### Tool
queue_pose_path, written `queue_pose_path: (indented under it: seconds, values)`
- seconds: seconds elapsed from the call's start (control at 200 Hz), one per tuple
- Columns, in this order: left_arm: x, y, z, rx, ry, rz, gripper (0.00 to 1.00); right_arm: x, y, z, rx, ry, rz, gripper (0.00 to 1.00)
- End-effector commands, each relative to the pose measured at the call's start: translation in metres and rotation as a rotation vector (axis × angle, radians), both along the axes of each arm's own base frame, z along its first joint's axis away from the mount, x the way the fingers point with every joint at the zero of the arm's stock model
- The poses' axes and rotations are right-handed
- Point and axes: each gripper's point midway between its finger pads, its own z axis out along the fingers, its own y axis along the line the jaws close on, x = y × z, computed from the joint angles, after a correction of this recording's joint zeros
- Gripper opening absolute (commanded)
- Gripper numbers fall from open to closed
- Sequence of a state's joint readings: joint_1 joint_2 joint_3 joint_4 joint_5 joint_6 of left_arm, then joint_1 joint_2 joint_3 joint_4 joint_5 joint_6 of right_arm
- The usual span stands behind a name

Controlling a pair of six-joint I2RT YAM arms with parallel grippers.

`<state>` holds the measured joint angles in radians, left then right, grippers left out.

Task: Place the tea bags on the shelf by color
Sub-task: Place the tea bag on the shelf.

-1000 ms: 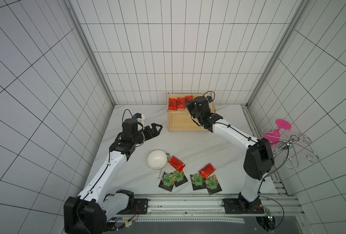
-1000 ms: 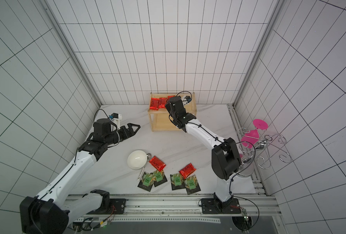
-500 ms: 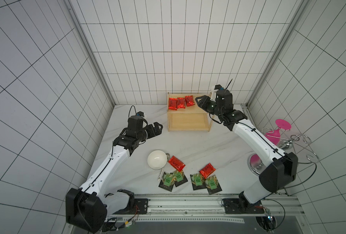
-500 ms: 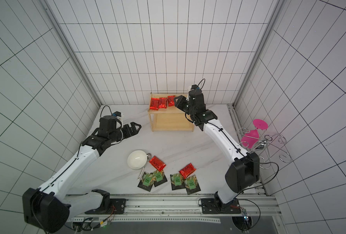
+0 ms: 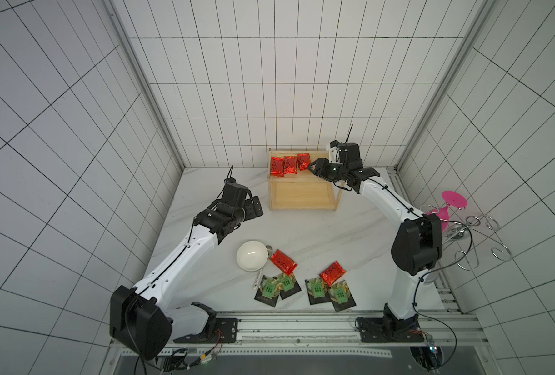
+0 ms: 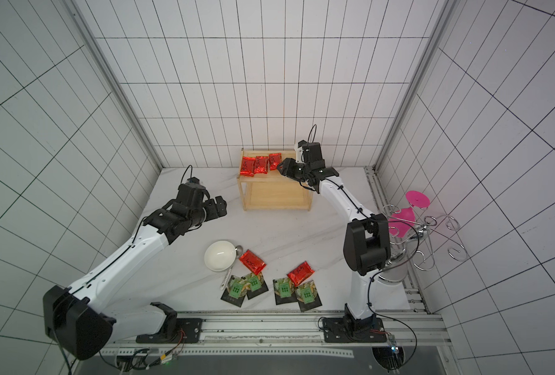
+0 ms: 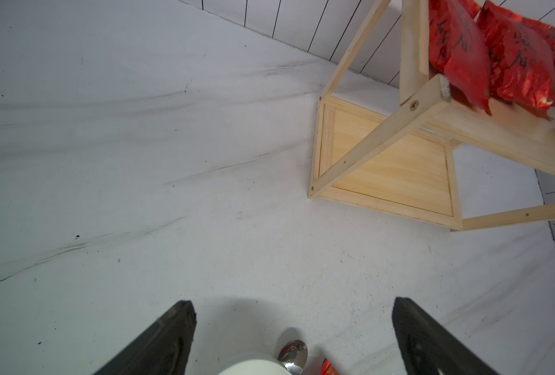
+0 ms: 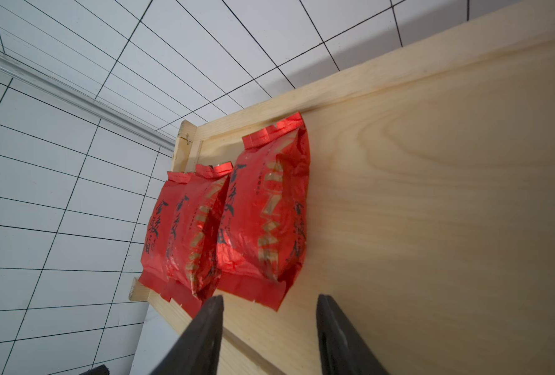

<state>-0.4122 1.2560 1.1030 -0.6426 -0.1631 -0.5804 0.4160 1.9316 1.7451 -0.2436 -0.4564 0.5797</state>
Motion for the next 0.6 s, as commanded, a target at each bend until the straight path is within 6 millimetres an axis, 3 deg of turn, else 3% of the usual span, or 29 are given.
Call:
queue_pose_path:
  seconds: [0.0,0.255,0.6]
  values:
    - [-0.001,0.006,0.011,-0.046,-0.06,0.02,0.98,0.011,0.005,0.032,0.071,-0.082,0.043,0.53]
    - [-0.003,0.015,0.016,-0.074,-0.086,0.001,0.98,0.025,0.007,0.028,0.079,-0.073,0.045,0.63]
    - [-0.005,-0.005,0.011,-0.137,-0.072,-0.103,0.98,0.032,0.02,0.028,0.146,-0.065,0.089,0.64]
